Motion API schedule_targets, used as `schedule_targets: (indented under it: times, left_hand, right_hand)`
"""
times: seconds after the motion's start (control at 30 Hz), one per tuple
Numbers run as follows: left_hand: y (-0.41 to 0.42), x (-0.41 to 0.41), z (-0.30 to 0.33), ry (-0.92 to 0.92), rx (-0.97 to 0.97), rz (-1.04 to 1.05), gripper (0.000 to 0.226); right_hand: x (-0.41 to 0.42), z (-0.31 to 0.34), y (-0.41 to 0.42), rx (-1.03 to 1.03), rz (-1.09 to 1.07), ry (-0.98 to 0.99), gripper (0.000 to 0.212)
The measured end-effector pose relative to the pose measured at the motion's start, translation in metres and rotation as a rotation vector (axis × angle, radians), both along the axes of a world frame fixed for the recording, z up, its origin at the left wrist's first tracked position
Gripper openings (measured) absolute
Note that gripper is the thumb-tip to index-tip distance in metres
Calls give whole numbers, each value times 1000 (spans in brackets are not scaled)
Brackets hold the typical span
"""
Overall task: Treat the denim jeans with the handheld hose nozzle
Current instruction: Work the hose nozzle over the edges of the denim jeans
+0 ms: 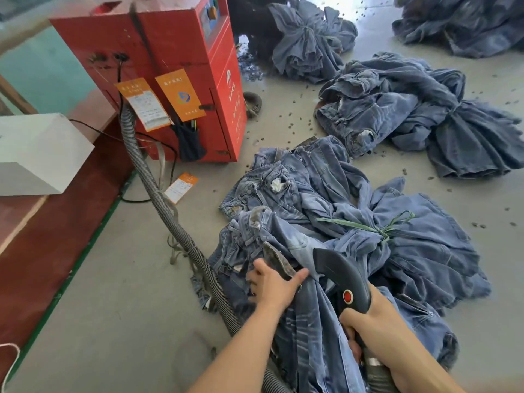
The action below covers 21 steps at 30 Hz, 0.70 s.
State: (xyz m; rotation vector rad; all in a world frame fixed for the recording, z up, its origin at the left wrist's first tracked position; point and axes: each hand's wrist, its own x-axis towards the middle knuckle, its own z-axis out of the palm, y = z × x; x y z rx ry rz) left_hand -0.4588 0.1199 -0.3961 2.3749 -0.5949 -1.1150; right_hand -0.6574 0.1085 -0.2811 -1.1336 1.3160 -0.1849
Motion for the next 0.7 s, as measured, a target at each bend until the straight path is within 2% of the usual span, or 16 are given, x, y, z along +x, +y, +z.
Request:
schedule_targets:
  times: [0.07, 0.17, 0.23, 0.27, 0.3, 0.4, 0.43, 0.47, 0.5, 0.6, 0.63, 0.7]
  left_hand:
    - [1, 7, -9, -17, -65, 41, 81]
    - [14, 30, -21, 218, -280, 148, 35]
    - [19, 42, -17, 210, -321, 162, 8]
    - [18, 44, -13, 185, -327, 180, 5]
    - [19, 47, -11, 133, -313, 188, 12]
    - [21, 49, -8, -147, -209, 121, 28]
    - [22, 46, -6, -178, -200, 145, 30]
    - [23, 42, -5, -134, -239, 221, 29]
    - [23, 39, -2, 0, -323, 357, 29]
    - [21, 40, 6, 554, -584, 827, 28]
    - [21, 44, 7, 672, -622, 878, 29]
    - [19, 48, 11, 763, -639, 858, 31]
  right_hand:
    - [-2, 0, 0, 9, -2, -9, 26]
    - [-6, 1, -1, -11, 4, -2, 23]
    - [-4, 2, -1, -20, 20, 8, 23]
    - [-2, 3, -1, -26, 33, 10, 24]
    - [0, 4, -1, -25, 50, 5, 24]
    - [7, 5, 4, -53, 102, -2, 23]
    - [8, 6, 6, -71, 115, 4, 22]
    - [9, 8, 6, -86, 128, 13, 21]
    - [9, 9, 6, -96, 144, 25, 20]
    - [8, 11, 4, -118, 216, 65, 19]
    - [9, 11, 4, -134, 251, 82, 18]
    - [12, 11, 3, -161, 320, 115, 17]
